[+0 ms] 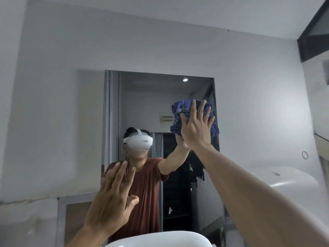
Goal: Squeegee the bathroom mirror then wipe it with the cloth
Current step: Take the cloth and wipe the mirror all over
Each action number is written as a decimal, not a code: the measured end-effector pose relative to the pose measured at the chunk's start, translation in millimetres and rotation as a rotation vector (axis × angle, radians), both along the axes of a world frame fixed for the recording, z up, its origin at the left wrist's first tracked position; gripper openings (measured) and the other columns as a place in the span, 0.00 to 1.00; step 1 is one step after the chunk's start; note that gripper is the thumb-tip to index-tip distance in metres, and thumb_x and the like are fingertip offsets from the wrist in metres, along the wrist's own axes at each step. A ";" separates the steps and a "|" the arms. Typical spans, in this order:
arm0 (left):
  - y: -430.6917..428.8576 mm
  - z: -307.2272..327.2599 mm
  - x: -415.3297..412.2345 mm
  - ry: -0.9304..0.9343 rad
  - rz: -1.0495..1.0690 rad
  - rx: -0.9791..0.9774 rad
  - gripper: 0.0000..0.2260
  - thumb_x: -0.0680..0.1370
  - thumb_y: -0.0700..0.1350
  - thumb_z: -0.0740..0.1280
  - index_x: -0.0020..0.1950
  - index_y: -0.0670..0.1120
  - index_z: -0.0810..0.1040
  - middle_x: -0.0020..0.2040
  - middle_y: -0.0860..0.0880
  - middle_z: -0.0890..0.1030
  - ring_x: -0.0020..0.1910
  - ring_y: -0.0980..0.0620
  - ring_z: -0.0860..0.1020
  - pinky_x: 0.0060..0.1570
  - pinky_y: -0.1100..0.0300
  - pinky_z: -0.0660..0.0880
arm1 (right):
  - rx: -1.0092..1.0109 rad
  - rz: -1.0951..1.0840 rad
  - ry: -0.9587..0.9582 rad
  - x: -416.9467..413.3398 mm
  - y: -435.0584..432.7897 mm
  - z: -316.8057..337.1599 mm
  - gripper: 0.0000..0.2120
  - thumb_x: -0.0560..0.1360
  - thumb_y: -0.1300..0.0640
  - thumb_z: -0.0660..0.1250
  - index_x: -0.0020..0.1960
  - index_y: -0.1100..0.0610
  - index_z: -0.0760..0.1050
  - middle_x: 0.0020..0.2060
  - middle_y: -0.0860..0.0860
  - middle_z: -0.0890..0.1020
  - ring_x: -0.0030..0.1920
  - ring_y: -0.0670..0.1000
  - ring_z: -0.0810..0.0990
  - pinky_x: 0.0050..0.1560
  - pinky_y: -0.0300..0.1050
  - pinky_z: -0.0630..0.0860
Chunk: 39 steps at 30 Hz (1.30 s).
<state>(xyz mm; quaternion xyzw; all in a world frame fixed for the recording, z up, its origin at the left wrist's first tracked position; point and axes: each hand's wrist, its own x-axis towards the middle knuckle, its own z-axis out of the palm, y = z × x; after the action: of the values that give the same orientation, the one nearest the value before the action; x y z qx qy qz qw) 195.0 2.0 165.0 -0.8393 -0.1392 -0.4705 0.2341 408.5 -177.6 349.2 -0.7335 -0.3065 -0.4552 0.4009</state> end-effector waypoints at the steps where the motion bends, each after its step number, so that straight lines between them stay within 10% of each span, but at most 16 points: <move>1: 0.0 0.5 0.0 0.003 -0.006 -0.014 0.43 0.74 0.61 0.69 0.81 0.42 0.57 0.80 0.38 0.58 0.80 0.39 0.56 0.71 0.40 0.69 | 0.004 0.007 0.009 -6.6 5.3 -0.9 0.32 0.83 0.38 0.43 0.82 0.51 0.41 0.81 0.56 0.40 0.80 0.62 0.39 0.78 0.63 0.38; 20: 1.6 -20.8 -23.4 0.046 0.098 0.086 0.39 0.73 0.61 0.70 0.78 0.43 0.65 0.79 0.39 0.62 0.79 0.40 0.57 0.73 0.44 0.56 | -0.251 0.101 -0.391 -126.9 107.7 15.1 0.29 0.84 0.42 0.49 0.80 0.54 0.54 0.81 0.60 0.49 0.80 0.66 0.45 0.77 0.70 0.41; 39: 10.5 -33.4 -21.2 -0.020 -0.008 -0.056 0.42 0.72 0.59 0.73 0.79 0.41 0.62 0.80 0.41 0.61 0.79 0.42 0.60 0.69 0.47 0.73 | -0.599 0.059 -0.620 -92.5 67.8 -59.1 0.29 0.84 0.39 0.46 0.82 0.44 0.45 0.82 0.54 0.46 0.81 0.62 0.45 0.78 0.66 0.44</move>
<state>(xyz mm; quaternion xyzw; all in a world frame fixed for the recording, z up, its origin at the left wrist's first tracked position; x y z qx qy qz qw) 173.8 12.5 131.6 -0.8415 -0.1512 -0.4755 0.2072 316.0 -109.8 290.1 -0.6371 -0.5521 -0.5331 0.0721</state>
